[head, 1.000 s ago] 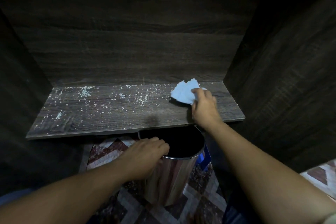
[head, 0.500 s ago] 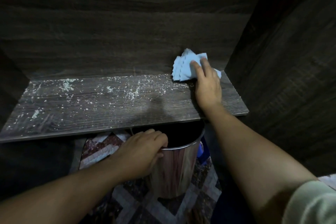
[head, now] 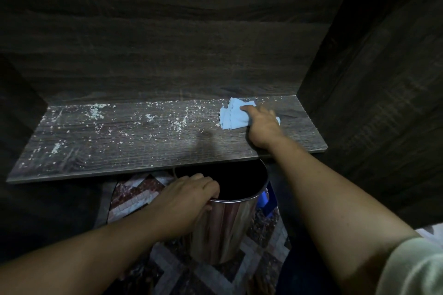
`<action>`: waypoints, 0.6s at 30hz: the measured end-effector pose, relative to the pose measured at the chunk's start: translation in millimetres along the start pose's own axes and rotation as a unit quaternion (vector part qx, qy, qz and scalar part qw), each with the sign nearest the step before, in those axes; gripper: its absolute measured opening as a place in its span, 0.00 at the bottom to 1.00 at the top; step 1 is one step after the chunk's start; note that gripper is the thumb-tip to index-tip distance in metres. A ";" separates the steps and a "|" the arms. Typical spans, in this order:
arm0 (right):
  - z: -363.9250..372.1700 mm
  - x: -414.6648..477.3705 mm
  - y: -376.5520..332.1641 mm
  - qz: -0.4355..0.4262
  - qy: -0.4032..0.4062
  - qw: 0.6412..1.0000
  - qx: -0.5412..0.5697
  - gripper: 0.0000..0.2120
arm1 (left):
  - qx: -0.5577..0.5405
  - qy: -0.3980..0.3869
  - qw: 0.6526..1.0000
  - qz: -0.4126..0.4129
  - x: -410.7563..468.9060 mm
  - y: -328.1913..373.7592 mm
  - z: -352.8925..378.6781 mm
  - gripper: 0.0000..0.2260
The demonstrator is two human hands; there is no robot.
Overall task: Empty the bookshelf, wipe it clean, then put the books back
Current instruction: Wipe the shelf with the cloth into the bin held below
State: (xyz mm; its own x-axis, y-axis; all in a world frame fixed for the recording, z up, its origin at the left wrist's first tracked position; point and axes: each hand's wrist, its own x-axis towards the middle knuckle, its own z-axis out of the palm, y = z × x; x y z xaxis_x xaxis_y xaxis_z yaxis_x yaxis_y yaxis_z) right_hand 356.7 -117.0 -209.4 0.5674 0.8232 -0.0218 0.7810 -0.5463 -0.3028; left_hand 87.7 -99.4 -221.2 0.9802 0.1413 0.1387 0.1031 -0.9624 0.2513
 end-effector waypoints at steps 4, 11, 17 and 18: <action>-4.8 -11.5 -5.5 -0.001 -0.037 0.999 -0.012 0.32 | -0.013 -0.014 1.000 -0.001 -0.2 -1.2 -0.6 0.08; -18.3 -38.8 -14.9 0.006 -0.112 0.993 -0.033 0.31 | -0.002 -0.026 1.000 -0.004 -0.8 1.7 -2.6 0.07; -24.7 -71.0 -28.1 0.003 -0.149 0.988 -0.048 0.29 | 0.008 -0.042 0.999 0.001 -1.3 4.0 -5.6 0.07; -23.6 -75.5 -29.6 0.001 -0.151 0.987 -0.053 0.29 | 0.012 -0.044 0.999 0.002 -1.5 4.4 -5.5 0.07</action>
State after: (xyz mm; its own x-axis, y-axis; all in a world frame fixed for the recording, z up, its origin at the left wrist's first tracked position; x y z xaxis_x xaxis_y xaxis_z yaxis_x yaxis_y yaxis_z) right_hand 296.9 -166.6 -176.4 0.4786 0.8216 -0.3098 0.8114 -0.5487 -0.2013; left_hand 85.7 -102.6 -215.0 0.9916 0.1178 0.0539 0.1027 -0.9684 0.2271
